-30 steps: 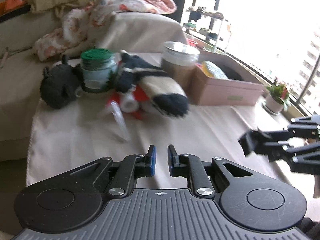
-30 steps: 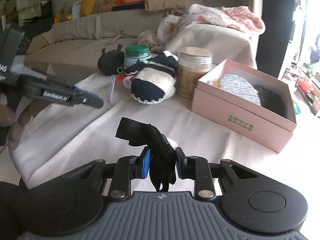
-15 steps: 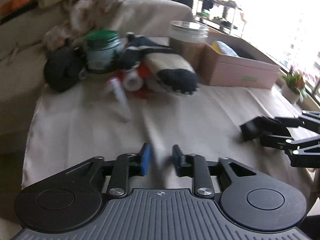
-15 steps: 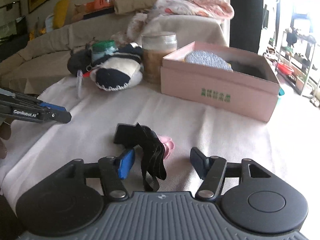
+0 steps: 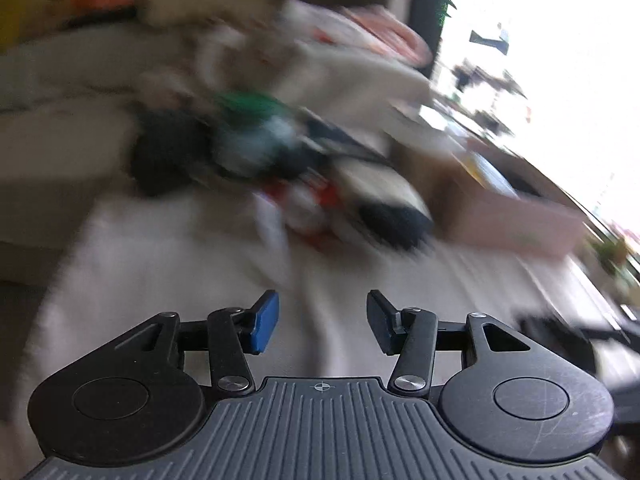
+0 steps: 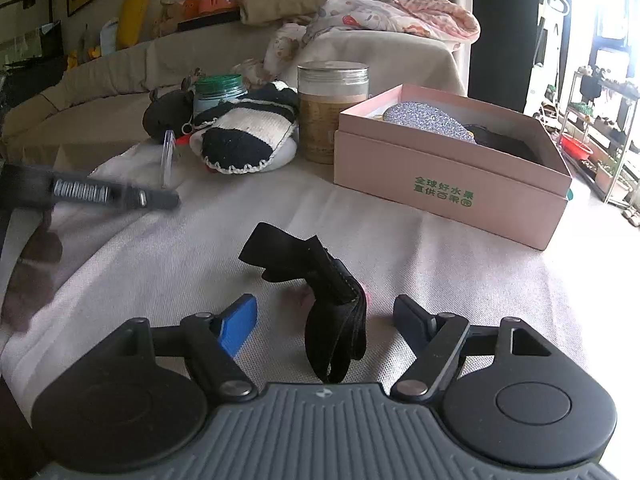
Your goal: Organize soft objects
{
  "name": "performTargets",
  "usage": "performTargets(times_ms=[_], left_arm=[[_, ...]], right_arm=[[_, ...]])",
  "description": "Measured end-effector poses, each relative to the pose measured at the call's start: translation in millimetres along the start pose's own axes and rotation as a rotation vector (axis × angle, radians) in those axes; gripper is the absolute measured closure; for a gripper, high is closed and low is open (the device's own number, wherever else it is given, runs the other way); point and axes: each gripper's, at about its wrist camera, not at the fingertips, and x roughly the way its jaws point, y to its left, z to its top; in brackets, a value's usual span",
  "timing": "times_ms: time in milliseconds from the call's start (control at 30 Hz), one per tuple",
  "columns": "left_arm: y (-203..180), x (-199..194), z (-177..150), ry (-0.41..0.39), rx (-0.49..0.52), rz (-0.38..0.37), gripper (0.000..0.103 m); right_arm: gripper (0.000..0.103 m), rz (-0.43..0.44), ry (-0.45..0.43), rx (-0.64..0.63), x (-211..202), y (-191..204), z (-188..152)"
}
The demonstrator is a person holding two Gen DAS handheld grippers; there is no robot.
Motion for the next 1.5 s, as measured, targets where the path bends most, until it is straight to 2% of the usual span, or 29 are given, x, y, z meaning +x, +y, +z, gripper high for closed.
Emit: performTargets(times_ms=[100, 233, 267, 300, 367, 467, 500, 567, 600, 700, 867, 967, 1067, 1133, 1167, 1233, 1300, 1367, 1400, 1500], left_arm=[[12, 1, 13, -0.078, -0.044, 0.096, 0.051], [23, 25, 29, -0.062, -0.069, 0.132, 0.051], [25, 31, 32, -0.054, -0.073, 0.135, 0.055], [26, 39, 36, -0.038, -0.074, 0.132, 0.070], [31, 50, 39, -0.009, -0.076, 0.115, 0.084], [35, 55, 38, -0.001, -0.080, 0.108, 0.085], [36, 54, 37, 0.000, -0.082, 0.095, 0.087], [39, 48, 33, -0.006, -0.076, 0.056, 0.088], [39, 44, 30, -0.017, -0.064, 0.041, 0.088], [37, 27, 22, -0.044, -0.019, 0.033, 0.089], [37, -5, 11, -0.079, 0.027, -0.010, 0.090], [38, -9, 11, -0.079, 0.046, 0.002, 0.090], [43, 0, 17, -0.059, -0.004, -0.001, 0.090], [47, 6, 21, -0.041, -0.044, 0.023, 0.090], [50, 7, 23, -0.037, -0.063, 0.022, 0.087], [57, 2, 26, -0.058, -0.077, 0.022, 0.085], [65, -3, 28, -0.075, -0.069, 0.072, 0.084], [75, 0, 32, -0.039, -0.056, 0.123, 0.083], [81, 4, 34, -0.012, -0.059, 0.114, 0.083], [94, 19, 36, 0.080, -0.075, 0.026, 0.082]], right_arm=[[0.027, -0.001, -0.001, 0.000, 0, 0, 0], [0.027, -0.013, 0.007, 0.002, 0, 1, 1], [0.027, -0.020, 0.013, 0.004, 0, 2, 3], [0.027, -0.021, 0.011, 0.002, -1, 2, 5], [0.027, -0.017, -0.019, -0.003, -5, 3, 10], [0.027, -0.016, -0.044, -0.032, -6, 2, 18], [0.031, -0.015, -0.037, -0.039, -4, 1, 20], [0.054, -0.007, -0.012, -0.044, 3, -1, 22], [0.072, 0.000, 0.010, -0.043, 6, -2, 23], [0.078, -0.002, 0.017, -0.051, 4, 0, 23], [0.079, 0.009, 0.000, -0.052, -17, 0, 19], [0.079, -0.003, -0.018, -0.050, -30, -2, 16], [0.079, -0.014, -0.032, -0.042, -37, -3, 11], [0.079, -0.016, -0.029, -0.035, -37, -4, 9], [0.079, -0.020, -0.027, -0.031, -36, -4, 8], [0.078, -0.027, -0.032, -0.028, -35, -4, 5], [0.078, -0.041, -0.047, -0.036, -31, -3, 2], [0.078, -0.049, -0.049, -0.038, -22, -2, 3], [0.077, -0.047, -0.047, -0.029, -18, -3, 3], [0.064, -0.033, -0.028, 0.027, -3, -9, 7]])
